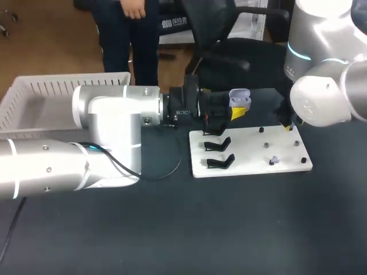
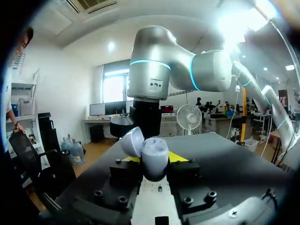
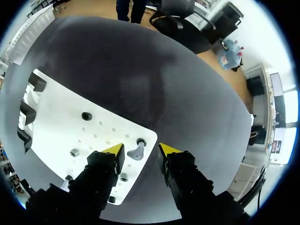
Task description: Pick up each earbud case from the left stands, insert the matching earbuds, close the lid, and place the case in the box.
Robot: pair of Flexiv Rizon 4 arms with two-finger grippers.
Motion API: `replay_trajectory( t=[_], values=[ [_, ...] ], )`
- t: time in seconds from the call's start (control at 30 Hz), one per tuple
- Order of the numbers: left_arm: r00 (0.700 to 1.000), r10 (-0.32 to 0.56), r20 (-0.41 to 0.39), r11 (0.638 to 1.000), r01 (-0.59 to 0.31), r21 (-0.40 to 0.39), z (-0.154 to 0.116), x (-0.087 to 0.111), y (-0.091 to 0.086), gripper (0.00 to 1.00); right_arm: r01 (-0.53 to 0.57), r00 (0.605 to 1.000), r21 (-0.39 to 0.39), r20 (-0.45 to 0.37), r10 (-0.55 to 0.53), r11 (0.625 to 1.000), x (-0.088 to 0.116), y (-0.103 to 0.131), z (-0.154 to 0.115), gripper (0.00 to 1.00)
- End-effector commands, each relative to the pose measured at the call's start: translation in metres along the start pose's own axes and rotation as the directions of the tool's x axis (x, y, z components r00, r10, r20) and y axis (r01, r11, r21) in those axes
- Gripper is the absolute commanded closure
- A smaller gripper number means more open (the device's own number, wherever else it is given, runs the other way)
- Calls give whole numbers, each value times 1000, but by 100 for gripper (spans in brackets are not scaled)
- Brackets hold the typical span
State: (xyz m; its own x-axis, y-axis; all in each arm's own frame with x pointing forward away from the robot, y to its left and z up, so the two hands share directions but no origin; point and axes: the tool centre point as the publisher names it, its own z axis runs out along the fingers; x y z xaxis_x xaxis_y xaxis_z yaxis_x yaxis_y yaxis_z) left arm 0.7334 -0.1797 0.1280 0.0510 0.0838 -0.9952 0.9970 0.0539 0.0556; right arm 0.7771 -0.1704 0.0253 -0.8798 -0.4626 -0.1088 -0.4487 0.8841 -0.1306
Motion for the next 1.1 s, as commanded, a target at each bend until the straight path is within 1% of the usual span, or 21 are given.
replay_trajectory(
  t=[0.03, 0.1, 0.37, 0.5, 0.6, 0.83, 0.9, 1.0, 1.1],
  values=[
    [1000, 4, 3, 1000, -4, -11, 0, 0, -3, 100, -6, 1000, 4, -3, 6, 1000, -1, 0, -1, 58],
    [1000, 4, 3, 1000, -4, -11, 0, 0, -3, 100, -7, 1000, 4, -8, 7, 1000, -1, 1, 0, 60],
    [1000, 4, 3, 1000, -4, -11, 0, 0, -3, 100, -8, 1000, -1, -10, 8, 1000, -2, 4, 2, 61],
    [1000, 4, 3, 1000, -4, -11, 0, 0, -3, 100, -11, 1000, 0, -11, 11, 1000, -2, 4, 3, 65],
    [1000, 4, 3, 1000, -4, -11, 0, 0, -3, 100, -14, 1000, 1, -12, 14, 1000, -2, 4, 2, 63],
    [1000, 4, 3, 1000, -4, -11, 0, 0, -3, 100, -21, 1000, 6, -18, 21, 1000, 1, 4, 0, 66],
    [1000, 4, 3, 1000, -4, -11, 0, 0, -3, 100, -25, 999, 6, -21, 25, 1000, 1, 5, 0, 75],
    [1000, 4, 3, 1000, -4, -11, 0, 0, -3, 100, -27, 999, 6, -23, 27, 1000, 2, 5, 0, 73],
    [1000, 4, 3, 1000, -4, -11, 0, 0, -3, 100, -28, 999, 7, -26, 28, 1000, 2, 5, 1, 78]
  ],
)
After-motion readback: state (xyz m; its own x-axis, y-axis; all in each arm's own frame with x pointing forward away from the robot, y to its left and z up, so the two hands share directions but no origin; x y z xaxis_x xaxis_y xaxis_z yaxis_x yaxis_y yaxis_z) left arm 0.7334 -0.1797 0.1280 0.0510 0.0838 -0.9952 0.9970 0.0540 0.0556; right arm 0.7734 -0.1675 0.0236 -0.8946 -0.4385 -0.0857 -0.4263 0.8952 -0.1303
